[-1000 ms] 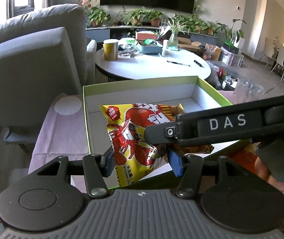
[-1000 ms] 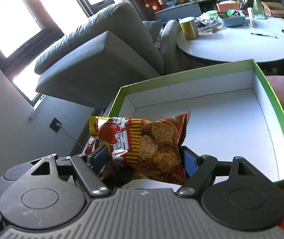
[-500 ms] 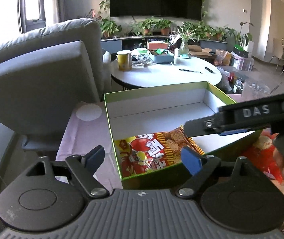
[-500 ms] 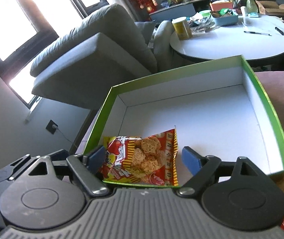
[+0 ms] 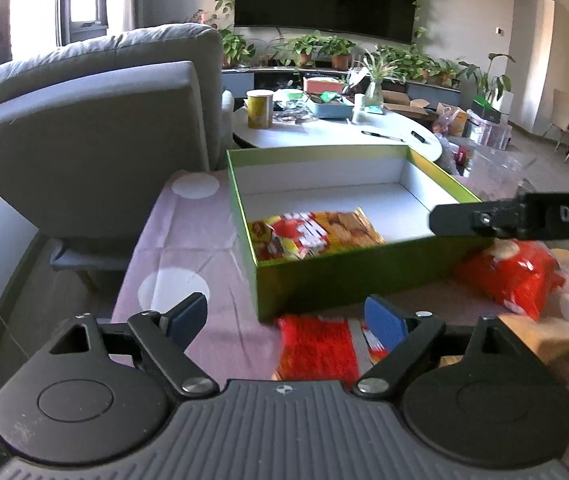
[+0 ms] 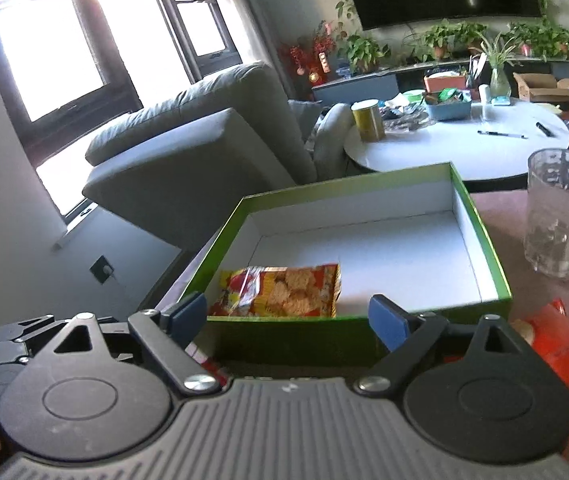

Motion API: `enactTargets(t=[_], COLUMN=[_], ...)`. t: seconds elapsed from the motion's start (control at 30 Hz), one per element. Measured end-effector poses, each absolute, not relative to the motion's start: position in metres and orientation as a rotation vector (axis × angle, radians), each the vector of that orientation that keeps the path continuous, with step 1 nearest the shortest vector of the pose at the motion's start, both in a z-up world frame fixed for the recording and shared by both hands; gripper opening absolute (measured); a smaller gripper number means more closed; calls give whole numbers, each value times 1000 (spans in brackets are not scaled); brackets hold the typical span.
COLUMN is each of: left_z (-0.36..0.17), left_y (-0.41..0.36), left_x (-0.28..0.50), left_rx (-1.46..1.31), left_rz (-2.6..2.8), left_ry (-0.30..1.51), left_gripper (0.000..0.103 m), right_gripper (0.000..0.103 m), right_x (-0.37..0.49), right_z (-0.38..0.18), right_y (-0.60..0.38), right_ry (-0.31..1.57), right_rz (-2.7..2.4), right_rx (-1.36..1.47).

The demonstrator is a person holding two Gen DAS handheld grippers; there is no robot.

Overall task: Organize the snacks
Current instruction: 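Carry the cracker bag into the green box and open the right gripper, then move the right gripper to the red wafer pack and grasp it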

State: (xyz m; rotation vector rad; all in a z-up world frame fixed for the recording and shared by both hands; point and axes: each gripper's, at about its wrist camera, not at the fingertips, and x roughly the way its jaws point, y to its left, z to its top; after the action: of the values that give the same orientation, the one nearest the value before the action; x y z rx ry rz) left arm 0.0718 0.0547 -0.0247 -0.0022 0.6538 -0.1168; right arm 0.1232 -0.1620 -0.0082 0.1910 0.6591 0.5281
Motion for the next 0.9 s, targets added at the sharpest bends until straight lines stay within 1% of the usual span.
enactTargets(t=[0.2,0.5,0.7,0.8,0.9], left_z=[-37,-50,-54,-51,-51], left_y=[37,19,28,36,46], left_x=[52,54,54,51,46], left_rx=[82,145,110,109,164], left_rz=[-143,-131,-136,-122,-34], left_ry=[686,727,738,730,721], left_gripper=[88,90,93,92,91], right_gripper=[64,64,64,64,64], right_x=[113,106,103,107,109], right_z=[-13,-22,-25,-30,-34], right_y=[-158,-155,-155,-154,-151], right_ry=[702,745,753,773,791], right_rz=[576,583,589,588,595], right_rx=[161,159,152,158,157])
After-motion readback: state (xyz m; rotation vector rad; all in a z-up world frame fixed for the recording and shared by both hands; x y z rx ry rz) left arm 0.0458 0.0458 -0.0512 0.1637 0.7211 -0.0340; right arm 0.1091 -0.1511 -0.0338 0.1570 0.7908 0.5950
